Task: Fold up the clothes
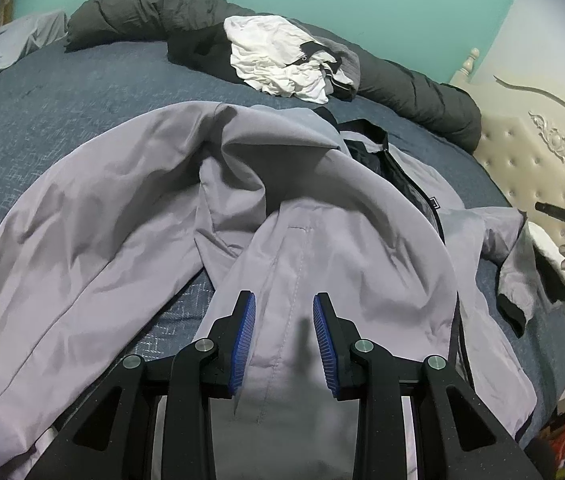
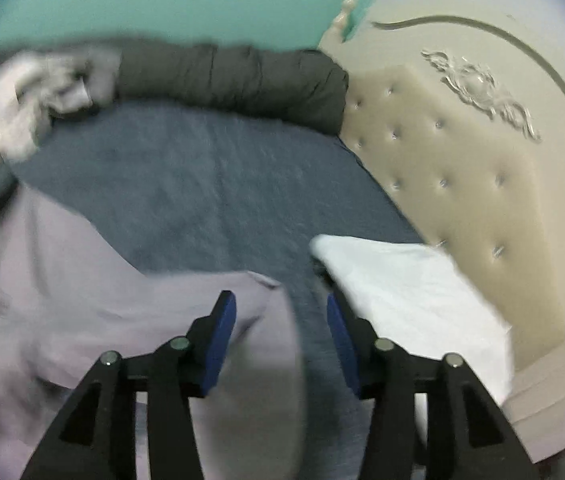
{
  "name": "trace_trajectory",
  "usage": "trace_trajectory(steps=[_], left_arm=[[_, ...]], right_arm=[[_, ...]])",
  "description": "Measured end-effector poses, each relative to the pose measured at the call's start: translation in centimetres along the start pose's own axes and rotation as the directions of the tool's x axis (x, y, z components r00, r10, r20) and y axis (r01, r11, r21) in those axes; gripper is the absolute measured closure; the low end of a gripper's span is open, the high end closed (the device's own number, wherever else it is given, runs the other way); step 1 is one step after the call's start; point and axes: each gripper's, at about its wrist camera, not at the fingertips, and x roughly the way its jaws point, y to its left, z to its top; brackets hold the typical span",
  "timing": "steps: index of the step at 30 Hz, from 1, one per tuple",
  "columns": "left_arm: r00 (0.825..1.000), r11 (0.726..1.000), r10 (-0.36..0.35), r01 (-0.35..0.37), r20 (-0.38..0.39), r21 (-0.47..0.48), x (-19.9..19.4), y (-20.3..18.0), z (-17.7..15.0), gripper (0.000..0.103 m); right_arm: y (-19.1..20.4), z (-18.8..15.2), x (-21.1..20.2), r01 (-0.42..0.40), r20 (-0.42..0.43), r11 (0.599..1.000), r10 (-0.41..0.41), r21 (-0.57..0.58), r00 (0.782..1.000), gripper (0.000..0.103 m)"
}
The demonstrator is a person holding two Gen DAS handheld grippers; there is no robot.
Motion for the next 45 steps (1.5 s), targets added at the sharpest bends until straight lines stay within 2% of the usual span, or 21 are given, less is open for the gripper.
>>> trace_trajectory(steps=[2, 3, 5, 7, 8, 10, 14, 18, 19, 25, 29, 30, 31, 34, 38, 40, 45], left_arm=[[1.000, 1.000, 0.003, -0.003, -0.001, -0.005, -0.2, 0.2, 0.0, 0.069], [1.000, 1.000, 0.004, -0.004, -0.002, -0.006, -0.3, 0.2, 0.0, 0.068], [1.000, 1.000, 0.005, -0.005, -0.005, -0.004, -0.5, 0.3, -0.2, 0.066], [1.000, 1.000, 0.008, -0.008, -0.004, -0.004, -0.7, 0.5, -0.3, 0.065], [1.000, 1.000, 0.009, -0.009, -0.006, -0.006, -0.7, 0.7, -0.3, 0.065], [1.000, 1.000, 0.015, -0.015, -0.011, -0.013, -0.6, 1.1, -0.4, 0.065], [1.000, 0.999, 0.012, -0.013, -0.013, -0.033, -0.6, 2.0, -0.2, 0.065], [1.000, 0.999, 0.004, -0.005, -0.011, -0.037, -0.6, 2.4, -0.1, 0.065], [1.000, 0.999, 0.003, -0.003, -0.012, -0.039, -0.6, 2.4, -0.1, 0.065], [1.000, 0.999, -0.017, 0.017, -0.011, -0.051, -0.6, 2.8, 0.0, 0.065], [1.000, 0.998, -0.024, 0.024, -0.013, -0.060, -0.7, 3.2, -0.1, 0.065], [1.000, 0.998, -0.026, 0.025, -0.012, -0.062, -0.7, 3.3, -0.1, 0.065], [1.000, 0.998, -0.027, 0.026, -0.011, -0.065, -0.8, 3.4, -0.1, 0.065], [1.000, 0.997, -0.028, 0.028, -0.008, -0.072, -0.9, 3.7, -0.1, 0.065], [1.000, 0.997, -0.025, 0.025, -0.003, -0.073, -1.1, 3.9, 0.0, 0.065], [1.000, 0.997, -0.023, 0.023, -0.001, -0.072, -1.2, 4.0, 0.0, 0.065], [1.000, 0.997, -0.026, 0.026, 0.002, -0.074, -1.3, 4.1, -0.1, 0.065]], right_arm=[[1.7, -0.7, -1.2, -0.108, 0.018, 0.994, 0.107, 0.035, 0.994, 0.051], [3.1, -1.0, -1.4, -0.185, 0.009, 0.982, 0.184, 0.036, 0.983, 0.051], [5.8, -1.7, -1.8, -0.333, -0.010, 0.942, 0.333, 0.042, 0.943, 0.051], [9.1, -2.4, -1.9, -0.461, -0.037, 0.885, 0.464, 0.057, 0.885, 0.051], [10.9, -2.7, -1.8, -0.524, -0.057, 0.849, 0.528, 0.068, 0.847, 0.051], [14.7, -3.3, -1.5, -0.641, -0.115, 0.762, 0.648, 0.094, 0.753, 0.051], [22.2, -4.0, -2.4, -0.743, -0.172, 0.665, 0.742, 0.070, 0.648, 0.051], [28.4, -4.3, -2.3, -0.813, -0.246, 0.577, 0.802, 0.082, 0.544, 0.051], [29.6, -4.5, -2.3, -0.821, -0.259, 0.564, 0.809, 0.090, 0.528, 0.051], [35.2, -5.1, -1.1, -0.842, -0.333, 0.524, 0.823, 0.132, 0.460, 0.051], [37.0, -5.4, -1.1, -0.865, -0.327, 0.473, 0.854, 0.168, 0.404, 0.051], [37.3, -5.3, -1.2, -0.871, -0.322, 0.461, 0.861, 0.169, 0.393, 0.058], [37.6, -5.3, -1.4, -0.875, -0.317, 0.455, 0.864, 0.162, 0.391, 0.073], [38.3, -5.1, -1.6, -0.876, -0.299, 0.458, 0.866, 0.150, 0.402, 0.092], [38.5, -4.3, -1.8, -0.880, -0.256, 0.457, 0.873, 0.132, 0.415, 0.100], [38.5, -3.8, -2.4, -0.877, -0.237, 0.470, 0.867, 0.100, 0.438, 0.101], [36.5, -1.1, -4.3, -0.841, -0.151, 0.541, 0.833, 0.020, 0.532, 0.101]])
